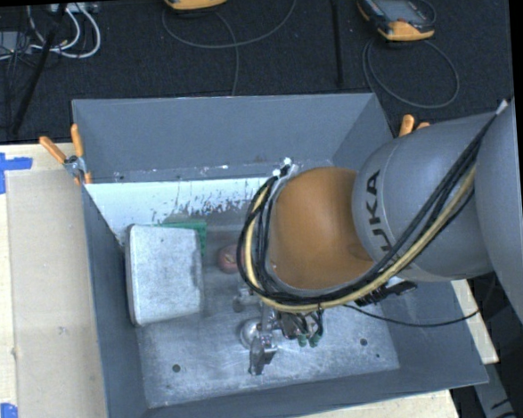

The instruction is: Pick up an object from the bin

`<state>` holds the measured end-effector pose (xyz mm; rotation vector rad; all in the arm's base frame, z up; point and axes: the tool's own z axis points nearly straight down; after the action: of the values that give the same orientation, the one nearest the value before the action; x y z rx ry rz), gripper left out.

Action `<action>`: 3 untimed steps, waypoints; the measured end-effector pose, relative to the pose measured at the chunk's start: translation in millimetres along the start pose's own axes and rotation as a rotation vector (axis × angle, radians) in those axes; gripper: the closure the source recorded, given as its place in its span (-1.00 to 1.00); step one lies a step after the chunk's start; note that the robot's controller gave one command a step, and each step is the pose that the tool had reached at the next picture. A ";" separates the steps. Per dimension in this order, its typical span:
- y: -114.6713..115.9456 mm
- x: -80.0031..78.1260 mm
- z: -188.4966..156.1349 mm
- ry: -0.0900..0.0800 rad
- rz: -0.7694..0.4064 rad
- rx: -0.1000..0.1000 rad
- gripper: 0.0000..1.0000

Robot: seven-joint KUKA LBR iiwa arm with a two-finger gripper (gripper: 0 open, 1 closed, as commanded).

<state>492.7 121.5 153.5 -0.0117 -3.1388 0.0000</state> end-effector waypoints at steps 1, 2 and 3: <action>-56.9 -45.5 83.6 -0.003 -0.139 -0.002 -1.00; -53.2 1.2 81.8 -0.010 -0.337 0.000 -1.00; -53.4 2.5 80.9 -0.001 -0.335 0.000 1.00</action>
Offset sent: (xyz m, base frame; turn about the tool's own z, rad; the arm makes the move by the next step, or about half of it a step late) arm 0.0434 -0.0569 -0.0835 -0.1427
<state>489.5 68.2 72.6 0.5116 -3.0980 -0.0007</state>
